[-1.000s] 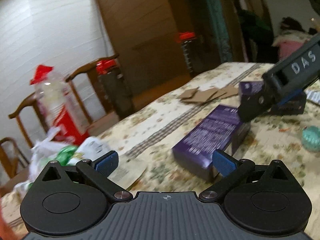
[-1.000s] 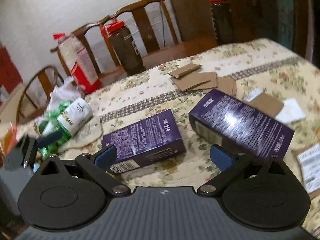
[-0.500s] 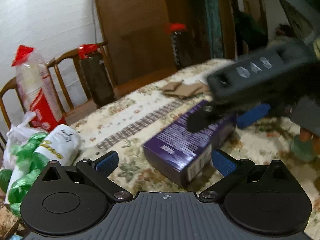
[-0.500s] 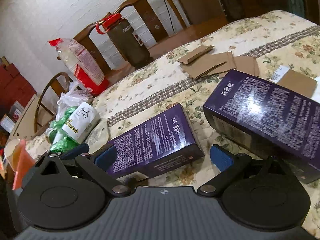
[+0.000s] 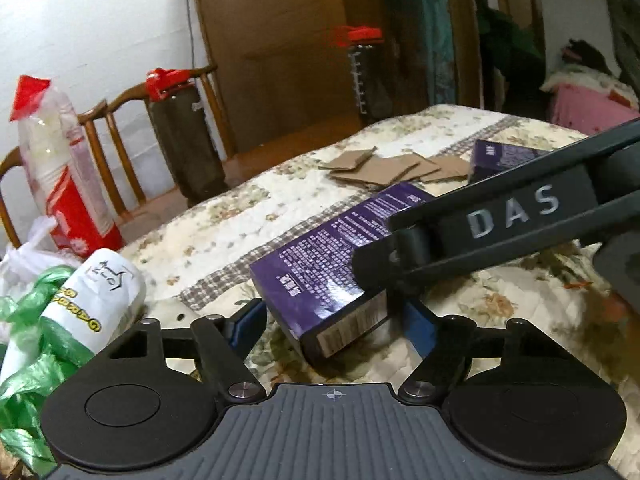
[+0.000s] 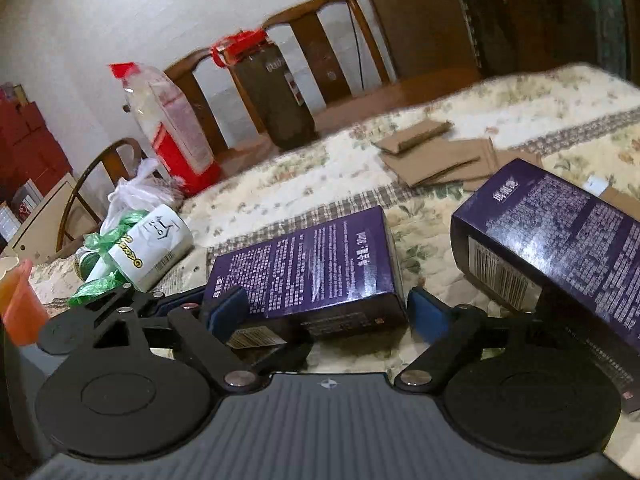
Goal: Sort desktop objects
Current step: 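Close the right gripper around the upright purple box, then grasp the second purple box with the left gripper while the right holds its box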
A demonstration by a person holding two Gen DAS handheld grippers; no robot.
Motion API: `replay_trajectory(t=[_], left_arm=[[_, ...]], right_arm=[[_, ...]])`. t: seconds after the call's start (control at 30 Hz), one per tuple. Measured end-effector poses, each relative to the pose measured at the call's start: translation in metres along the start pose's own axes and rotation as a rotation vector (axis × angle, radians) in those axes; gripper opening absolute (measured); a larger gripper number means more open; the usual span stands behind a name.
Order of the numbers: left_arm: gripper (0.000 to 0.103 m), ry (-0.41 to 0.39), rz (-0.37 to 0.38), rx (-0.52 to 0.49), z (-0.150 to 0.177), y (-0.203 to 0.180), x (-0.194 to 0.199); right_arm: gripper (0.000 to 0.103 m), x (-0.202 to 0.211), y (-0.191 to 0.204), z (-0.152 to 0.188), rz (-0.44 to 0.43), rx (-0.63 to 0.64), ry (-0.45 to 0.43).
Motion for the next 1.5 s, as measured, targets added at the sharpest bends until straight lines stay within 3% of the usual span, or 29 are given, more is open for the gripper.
replay_trajectory(t=[0.17,0.27,0.47,0.5,0.63,0.67,1.0,1.3,1.4,1.43,1.5], left_arm=[[0.067,-0.016,0.017,0.025,0.003,0.004,0.006],[0.066,-0.015,0.008,-0.021,0.008,-0.003,0.014],[0.067,0.001,0.027,-0.048,0.02,0.002,0.028],[0.073,-0.002,0.009,-0.039,0.021,0.007,0.03],[0.088,-0.02,-0.062,-0.038,0.016,0.021,0.029],[0.09,-0.027,-0.075,-0.046,0.014,0.023,0.028],[0.095,-0.022,-0.089,-0.135,0.01,0.021,0.001],[0.095,0.004,-0.099,-0.092,0.014,0.038,0.006],[0.095,0.005,-0.115,-0.084,0.016,0.043,0.008],[0.095,0.005,-0.113,-0.088,0.016,0.044,0.008],[0.095,-0.006,-0.104,-0.103,0.015,0.044,0.011]], right_arm=[[0.069,0.012,-0.009,0.001,-0.032,-0.037,-0.023],[0.068,0.019,-0.008,0.007,-0.036,-0.045,-0.001],[0.065,0.037,0.012,0.035,-0.08,0.057,0.076],[0.064,0.039,0.011,0.035,-0.099,0.047,0.082],[0.093,0.047,0.003,0.024,-0.043,0.076,0.018],[0.096,0.049,0.002,0.022,-0.047,0.1,0.004],[0.097,0.024,0.003,0.024,-0.062,0.307,-0.017],[0.096,0.0,0.028,0.027,0.089,0.572,0.01],[0.09,-0.006,0.036,0.03,0.095,0.622,-0.004],[0.078,-0.006,0.038,0.031,0.086,0.631,-0.006],[0.075,-0.004,0.039,0.031,0.069,0.612,-0.005]])
Point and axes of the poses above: each gripper's, at about its wrist camera, not at the fingertips, and x roughly against the way its jaws point, y to its left, z to its underside, the point moved 5 cm from there along -x, roughly the way its jaws point, and after that the axes turned 1 degree about x, right-handed, at the moved point
